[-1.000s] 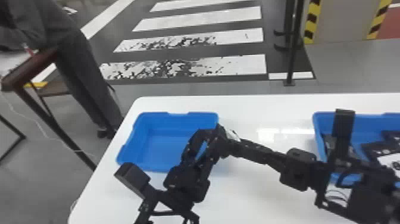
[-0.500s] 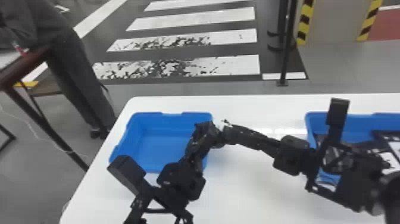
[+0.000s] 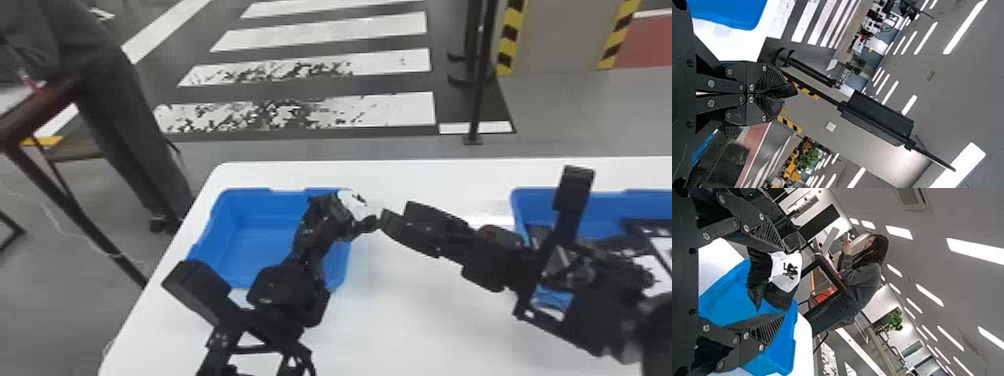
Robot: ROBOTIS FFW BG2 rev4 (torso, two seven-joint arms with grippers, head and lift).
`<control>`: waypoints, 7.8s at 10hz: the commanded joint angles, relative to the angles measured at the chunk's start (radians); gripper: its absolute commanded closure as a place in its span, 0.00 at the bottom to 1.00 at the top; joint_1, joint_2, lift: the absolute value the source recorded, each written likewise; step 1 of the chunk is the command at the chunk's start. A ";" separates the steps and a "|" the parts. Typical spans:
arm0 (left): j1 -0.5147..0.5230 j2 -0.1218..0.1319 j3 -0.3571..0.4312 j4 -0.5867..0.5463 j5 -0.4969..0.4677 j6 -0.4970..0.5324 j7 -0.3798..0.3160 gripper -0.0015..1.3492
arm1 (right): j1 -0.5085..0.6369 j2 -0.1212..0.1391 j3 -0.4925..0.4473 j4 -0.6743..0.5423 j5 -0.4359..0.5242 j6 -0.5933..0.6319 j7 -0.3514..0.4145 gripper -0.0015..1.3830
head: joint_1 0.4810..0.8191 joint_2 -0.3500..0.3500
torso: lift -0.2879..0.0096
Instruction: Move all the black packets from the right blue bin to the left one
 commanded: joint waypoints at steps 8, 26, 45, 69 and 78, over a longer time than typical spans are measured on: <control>-0.260 -0.028 0.204 0.533 -0.536 -0.371 0.112 0.02 | 0.045 -0.002 -0.095 -0.043 0.060 -0.007 0.003 0.02 | 0.63 0.99 | 0.50; 0.059 -0.028 0.082 0.128 -0.191 -0.359 -0.078 0.13 | -0.004 0.057 -0.328 0.109 0.584 0.337 -0.223 0.09 | 0.63 0.48 | 0.50; 0.056 -0.033 0.084 0.138 -0.189 -0.381 -0.081 0.14 | -0.051 0.060 -0.260 0.131 0.542 0.479 -0.319 0.83 | 0.63 0.51 | 0.50; -0.108 -0.007 0.058 0.077 0.162 0.125 -0.232 0.13 | 0.015 -0.026 -0.015 -0.198 0.130 0.187 0.001 0.83 | 0.63 0.78 | 0.50; -0.079 0.001 -0.006 0.074 0.248 0.129 -0.133 0.89 | -0.014 -0.025 0.015 -0.159 0.102 0.163 0.000 0.76 | 0.63 0.81 | 0.50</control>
